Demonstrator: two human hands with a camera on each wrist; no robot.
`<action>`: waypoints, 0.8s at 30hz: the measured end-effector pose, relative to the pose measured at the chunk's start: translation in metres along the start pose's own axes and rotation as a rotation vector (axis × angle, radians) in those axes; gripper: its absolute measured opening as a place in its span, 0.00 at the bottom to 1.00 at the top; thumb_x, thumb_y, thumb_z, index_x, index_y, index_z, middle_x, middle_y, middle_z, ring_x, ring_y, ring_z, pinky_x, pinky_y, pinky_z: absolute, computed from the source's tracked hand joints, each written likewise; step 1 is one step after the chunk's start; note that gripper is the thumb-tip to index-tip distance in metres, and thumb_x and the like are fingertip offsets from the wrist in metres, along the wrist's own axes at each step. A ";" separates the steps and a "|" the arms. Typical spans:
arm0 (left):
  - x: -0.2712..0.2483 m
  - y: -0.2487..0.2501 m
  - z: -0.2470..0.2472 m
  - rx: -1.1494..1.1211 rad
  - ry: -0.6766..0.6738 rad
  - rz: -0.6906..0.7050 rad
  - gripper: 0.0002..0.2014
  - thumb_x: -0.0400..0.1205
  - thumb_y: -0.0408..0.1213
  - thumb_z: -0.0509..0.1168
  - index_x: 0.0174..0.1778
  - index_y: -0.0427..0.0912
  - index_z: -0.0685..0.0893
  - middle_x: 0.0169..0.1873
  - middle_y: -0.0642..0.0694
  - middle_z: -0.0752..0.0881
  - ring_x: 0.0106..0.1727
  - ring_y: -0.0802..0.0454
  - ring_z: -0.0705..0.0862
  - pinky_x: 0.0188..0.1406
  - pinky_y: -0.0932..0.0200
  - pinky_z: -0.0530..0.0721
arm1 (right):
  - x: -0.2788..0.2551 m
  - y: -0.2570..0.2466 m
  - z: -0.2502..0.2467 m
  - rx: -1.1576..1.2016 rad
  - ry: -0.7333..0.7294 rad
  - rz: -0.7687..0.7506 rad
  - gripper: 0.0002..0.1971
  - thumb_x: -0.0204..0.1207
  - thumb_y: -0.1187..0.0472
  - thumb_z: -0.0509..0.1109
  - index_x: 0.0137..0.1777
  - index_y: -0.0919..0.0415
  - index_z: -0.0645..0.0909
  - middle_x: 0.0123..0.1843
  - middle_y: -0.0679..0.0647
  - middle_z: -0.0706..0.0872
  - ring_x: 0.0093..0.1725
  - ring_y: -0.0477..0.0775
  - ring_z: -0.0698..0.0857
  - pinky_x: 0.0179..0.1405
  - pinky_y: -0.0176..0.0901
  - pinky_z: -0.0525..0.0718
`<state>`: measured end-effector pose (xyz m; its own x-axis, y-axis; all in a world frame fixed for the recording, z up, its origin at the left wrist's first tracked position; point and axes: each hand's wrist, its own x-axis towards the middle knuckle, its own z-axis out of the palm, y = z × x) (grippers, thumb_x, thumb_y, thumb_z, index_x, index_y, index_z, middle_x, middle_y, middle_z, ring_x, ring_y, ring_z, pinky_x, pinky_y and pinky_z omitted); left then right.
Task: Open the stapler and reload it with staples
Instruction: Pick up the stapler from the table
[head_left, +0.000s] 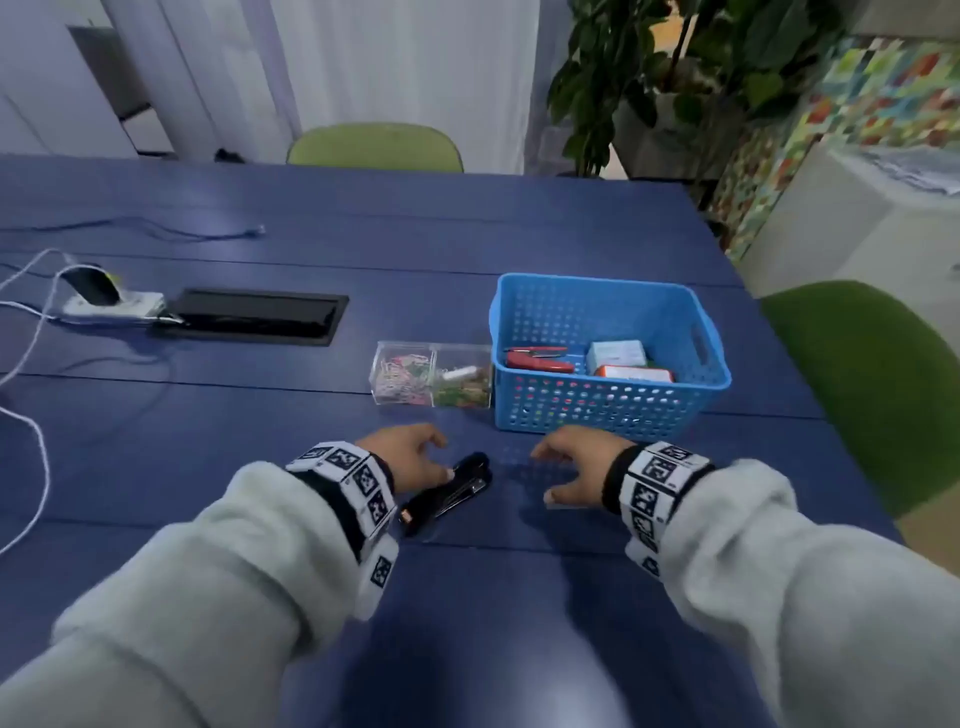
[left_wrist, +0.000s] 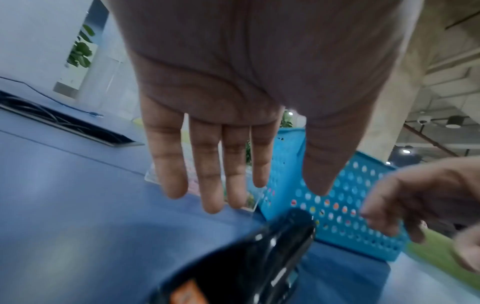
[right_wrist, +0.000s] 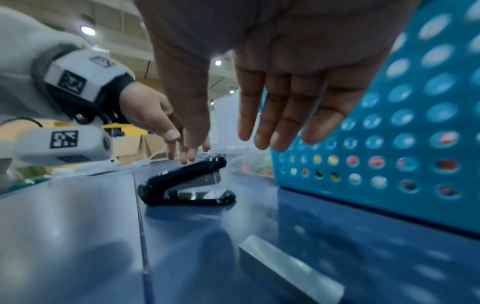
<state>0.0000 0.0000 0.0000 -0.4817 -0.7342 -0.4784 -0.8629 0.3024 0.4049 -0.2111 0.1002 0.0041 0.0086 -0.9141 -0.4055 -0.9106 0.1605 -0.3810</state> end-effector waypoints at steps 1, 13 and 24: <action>0.002 0.003 0.004 0.026 -0.029 -0.010 0.25 0.73 0.50 0.68 0.66 0.51 0.74 0.60 0.46 0.84 0.62 0.46 0.81 0.64 0.56 0.78 | 0.008 -0.004 0.003 -0.012 -0.004 0.007 0.28 0.66 0.55 0.78 0.66 0.56 0.77 0.65 0.56 0.81 0.64 0.56 0.80 0.64 0.42 0.77; 0.016 0.005 0.036 0.061 -0.042 0.081 0.13 0.71 0.42 0.70 0.49 0.44 0.79 0.46 0.42 0.86 0.51 0.42 0.84 0.46 0.54 0.79 | 0.080 -0.039 0.043 -0.186 -0.123 -0.015 0.24 0.64 0.53 0.79 0.60 0.57 0.79 0.61 0.60 0.78 0.60 0.62 0.80 0.61 0.49 0.79; -0.014 -0.011 0.014 -0.275 0.185 0.206 0.10 0.66 0.35 0.73 0.36 0.50 0.79 0.34 0.51 0.82 0.35 0.52 0.80 0.41 0.59 0.80 | 0.063 -0.018 0.040 -0.194 -0.114 0.056 0.20 0.65 0.51 0.78 0.53 0.60 0.82 0.46 0.53 0.76 0.56 0.61 0.83 0.54 0.48 0.81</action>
<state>0.0141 0.0157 -0.0090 -0.5831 -0.7800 -0.2269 -0.6658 0.2989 0.6836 -0.1775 0.0544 -0.0480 -0.0079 -0.8562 -0.5166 -0.9733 0.1250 -0.1924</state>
